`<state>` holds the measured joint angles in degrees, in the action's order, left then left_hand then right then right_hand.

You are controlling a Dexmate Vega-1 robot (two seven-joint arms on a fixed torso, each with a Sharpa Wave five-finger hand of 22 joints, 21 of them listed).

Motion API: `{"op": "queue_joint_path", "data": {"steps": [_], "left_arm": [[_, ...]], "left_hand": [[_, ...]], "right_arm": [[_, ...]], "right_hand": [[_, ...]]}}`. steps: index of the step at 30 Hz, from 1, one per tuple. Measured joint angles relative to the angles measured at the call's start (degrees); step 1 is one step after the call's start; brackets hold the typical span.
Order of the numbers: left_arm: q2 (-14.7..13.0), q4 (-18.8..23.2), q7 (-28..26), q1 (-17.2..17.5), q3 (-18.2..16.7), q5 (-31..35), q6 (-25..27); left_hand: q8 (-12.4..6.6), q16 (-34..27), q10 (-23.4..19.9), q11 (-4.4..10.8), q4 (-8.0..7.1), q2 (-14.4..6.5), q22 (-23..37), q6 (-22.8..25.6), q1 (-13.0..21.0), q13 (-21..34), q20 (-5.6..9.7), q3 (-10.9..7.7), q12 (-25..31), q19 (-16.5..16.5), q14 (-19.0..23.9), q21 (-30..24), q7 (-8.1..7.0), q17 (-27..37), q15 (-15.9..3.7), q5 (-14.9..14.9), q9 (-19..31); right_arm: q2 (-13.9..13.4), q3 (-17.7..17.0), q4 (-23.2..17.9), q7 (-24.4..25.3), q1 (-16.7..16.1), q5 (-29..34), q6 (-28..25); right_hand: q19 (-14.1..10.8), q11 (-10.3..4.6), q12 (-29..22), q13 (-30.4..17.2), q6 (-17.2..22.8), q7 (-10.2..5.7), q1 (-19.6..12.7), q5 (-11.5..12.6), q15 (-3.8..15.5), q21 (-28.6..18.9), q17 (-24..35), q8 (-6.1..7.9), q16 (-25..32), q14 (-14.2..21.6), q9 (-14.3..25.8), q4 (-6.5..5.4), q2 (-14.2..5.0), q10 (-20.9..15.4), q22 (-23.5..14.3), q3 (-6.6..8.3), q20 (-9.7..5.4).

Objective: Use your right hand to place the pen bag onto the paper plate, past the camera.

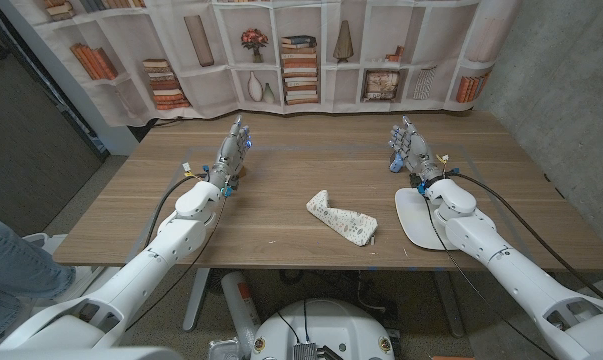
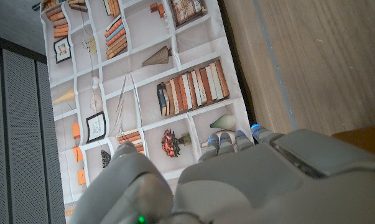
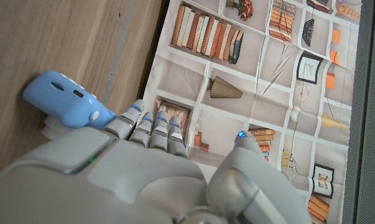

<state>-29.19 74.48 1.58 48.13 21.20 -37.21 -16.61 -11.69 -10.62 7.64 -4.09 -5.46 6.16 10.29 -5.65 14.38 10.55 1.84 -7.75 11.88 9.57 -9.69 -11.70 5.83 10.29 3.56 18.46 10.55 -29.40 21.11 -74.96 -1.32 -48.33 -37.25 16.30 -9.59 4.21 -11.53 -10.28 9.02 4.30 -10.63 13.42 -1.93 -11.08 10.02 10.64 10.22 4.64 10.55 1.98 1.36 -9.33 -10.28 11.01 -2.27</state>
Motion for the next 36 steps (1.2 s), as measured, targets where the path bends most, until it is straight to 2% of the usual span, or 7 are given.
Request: {"op": "queue_joint_path", "data": {"steps": [20, 36], "left_arm": [[-0.13, 0.25, 0.15, -0.13, -0.02, 0.03, 0.04], [-0.24, 0.66, 0.69, -0.54, -0.01, 0.02, 0.01]], "left_hand": [[0.0, 0.01, -0.01, 0.0, 0.0, -0.45, -0.01, 0.0, 0.44, -0.01, 0.0, 0.0, -0.01, -0.01, 0.01, 0.0, 0.0, -0.01, 0.0, 0.0, -0.01], [0.0, 0.01, 0.21, -0.21, 0.16, -0.9, -0.02, -0.2, 0.9, -0.02, 0.0, 0.66, -0.01, -0.01, 0.01, 0.0, 0.2, -0.02, 0.0, 0.45, -0.02]], "right_arm": [[-0.27, -0.18, -1.12, 0.95, -0.57, 0.11, -0.27], [-1.47, -0.81, -4.16, 1.95, -2.25, 0.99, 0.53]], "right_hand": [[0.01, -0.01, 0.0, 0.01, -0.01, 0.0, 0.01, 0.0, 0.0, 0.0, -0.01, 0.0, 0.0, -0.01, -0.01, 0.0, -0.01, 0.01, 0.01, 0.0, 0.01], [-0.2, -0.41, 0.0, 0.01, 0.3, -0.31, 0.01, 0.0, 0.3, 0.0, -0.02, 0.0, 0.0, 0.29, -0.01, 0.0, -0.03, -0.4, 0.01, 0.0, 0.22]]}}
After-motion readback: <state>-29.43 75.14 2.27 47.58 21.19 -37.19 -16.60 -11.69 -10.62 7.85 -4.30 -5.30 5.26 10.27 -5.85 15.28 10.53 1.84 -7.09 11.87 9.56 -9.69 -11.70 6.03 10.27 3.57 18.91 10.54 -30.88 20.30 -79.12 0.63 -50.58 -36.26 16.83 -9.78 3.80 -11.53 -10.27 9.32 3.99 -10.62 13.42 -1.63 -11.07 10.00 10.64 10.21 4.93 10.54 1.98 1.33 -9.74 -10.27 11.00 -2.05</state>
